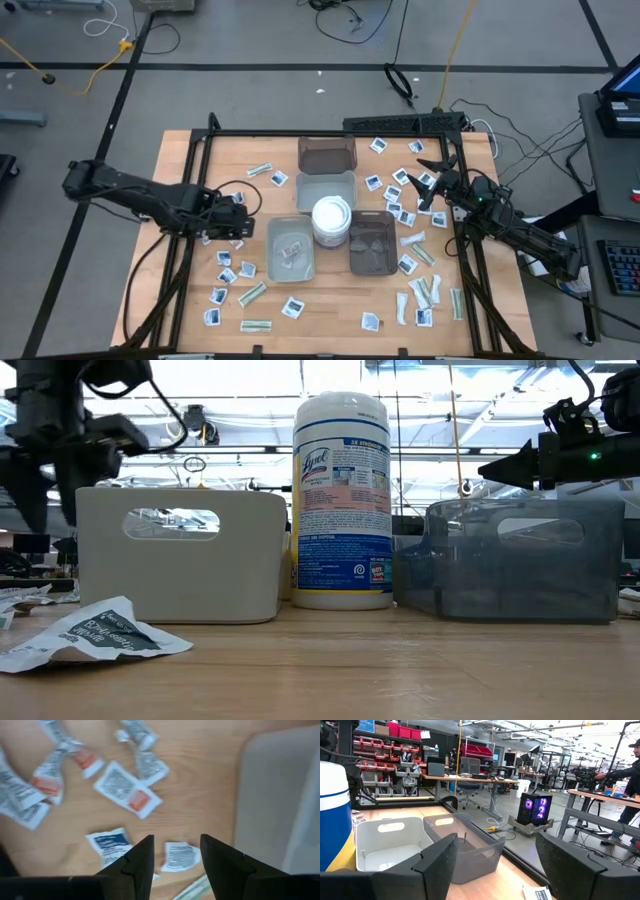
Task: Pick & Place First Aid Supplies
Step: Put the ointment pack into the bottom gray bin
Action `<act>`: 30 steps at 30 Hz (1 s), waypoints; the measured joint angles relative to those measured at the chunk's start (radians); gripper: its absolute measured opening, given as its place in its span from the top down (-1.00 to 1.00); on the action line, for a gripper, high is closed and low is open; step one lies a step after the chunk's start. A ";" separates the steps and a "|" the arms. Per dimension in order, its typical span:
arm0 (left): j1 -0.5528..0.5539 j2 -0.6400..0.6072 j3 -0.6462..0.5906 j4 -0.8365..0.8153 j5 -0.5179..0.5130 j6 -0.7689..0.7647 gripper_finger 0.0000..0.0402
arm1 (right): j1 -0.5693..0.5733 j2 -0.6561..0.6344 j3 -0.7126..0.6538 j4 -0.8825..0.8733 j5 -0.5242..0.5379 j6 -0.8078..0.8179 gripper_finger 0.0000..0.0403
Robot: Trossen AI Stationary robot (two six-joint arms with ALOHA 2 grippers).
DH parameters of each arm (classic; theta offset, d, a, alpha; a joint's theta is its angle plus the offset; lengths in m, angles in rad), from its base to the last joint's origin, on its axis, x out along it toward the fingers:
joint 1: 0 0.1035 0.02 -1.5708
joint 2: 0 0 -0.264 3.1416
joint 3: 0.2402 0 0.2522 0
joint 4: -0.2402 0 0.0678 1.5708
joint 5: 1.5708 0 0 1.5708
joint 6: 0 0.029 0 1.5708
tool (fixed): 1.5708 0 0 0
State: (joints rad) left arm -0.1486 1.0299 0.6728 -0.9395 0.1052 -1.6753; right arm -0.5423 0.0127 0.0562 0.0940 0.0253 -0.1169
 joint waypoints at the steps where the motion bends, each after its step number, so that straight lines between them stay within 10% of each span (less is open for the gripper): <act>1: 0.000 -0.009 -0.011 -0.001 0.004 -0.010 0.20 | 0.000 0.000 0.000 0.000 0.000 0.000 -0.31; 30: 0.000 0.223 -0.101 0.099 -0.018 -0.030 0.20 | 0.000 0.000 0.000 0.000 0.000 0.000 -0.31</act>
State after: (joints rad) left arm -0.1486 1.2527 0.5720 -0.8408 0.0873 -1.7050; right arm -0.5423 0.0124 0.0562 0.0940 0.0254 -0.1172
